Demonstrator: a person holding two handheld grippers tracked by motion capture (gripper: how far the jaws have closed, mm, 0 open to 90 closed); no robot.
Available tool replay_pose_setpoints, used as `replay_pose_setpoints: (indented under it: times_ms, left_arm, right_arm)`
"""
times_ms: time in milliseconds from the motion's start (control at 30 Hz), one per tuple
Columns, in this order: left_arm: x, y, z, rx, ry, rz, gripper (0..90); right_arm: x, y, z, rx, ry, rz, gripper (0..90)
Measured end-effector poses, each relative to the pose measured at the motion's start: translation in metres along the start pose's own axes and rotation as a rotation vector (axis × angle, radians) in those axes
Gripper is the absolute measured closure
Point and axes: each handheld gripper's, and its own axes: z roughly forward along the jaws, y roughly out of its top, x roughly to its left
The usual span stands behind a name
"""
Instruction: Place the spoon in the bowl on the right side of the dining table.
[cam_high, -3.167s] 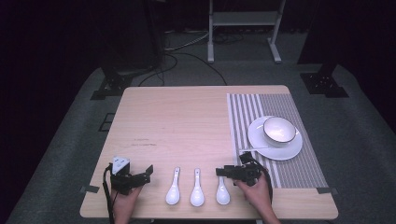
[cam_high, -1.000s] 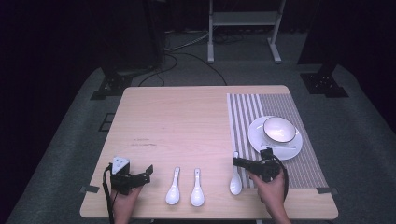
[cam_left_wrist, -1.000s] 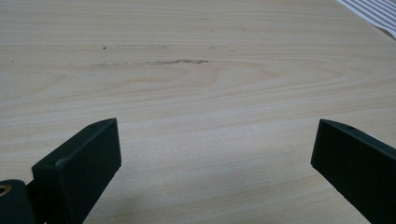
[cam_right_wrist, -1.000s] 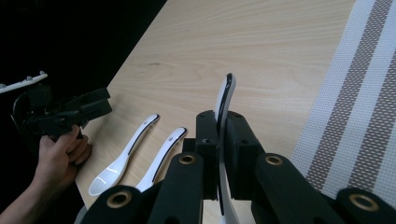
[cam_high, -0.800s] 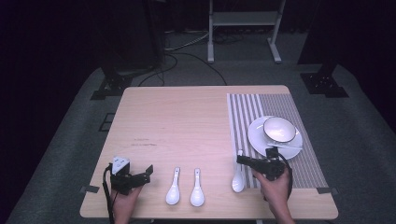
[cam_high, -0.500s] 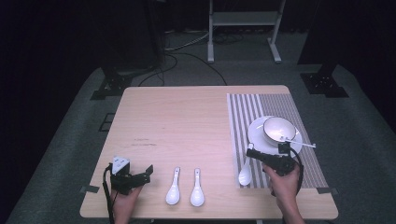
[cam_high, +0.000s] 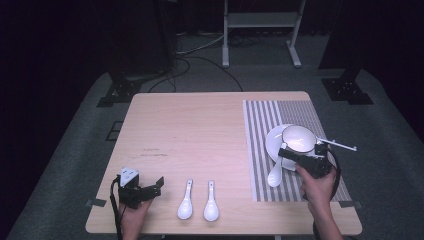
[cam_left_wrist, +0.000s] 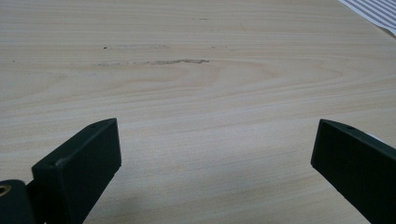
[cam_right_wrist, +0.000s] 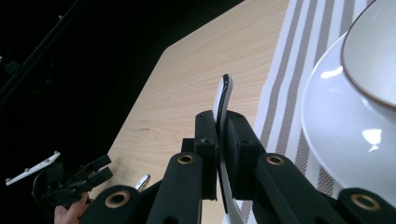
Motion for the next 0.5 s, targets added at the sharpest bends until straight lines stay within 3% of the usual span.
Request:
replay_pose_setpoints:
  times_ms: [500]
  left_arm:
    - [0.000, 0.000, 0.000, -0.001, 0.001, -0.001, 0.2]
  right_arm:
    - [-0.007, 0.032, -0.010, -0.046, -0.030, 0.026, 83.9]
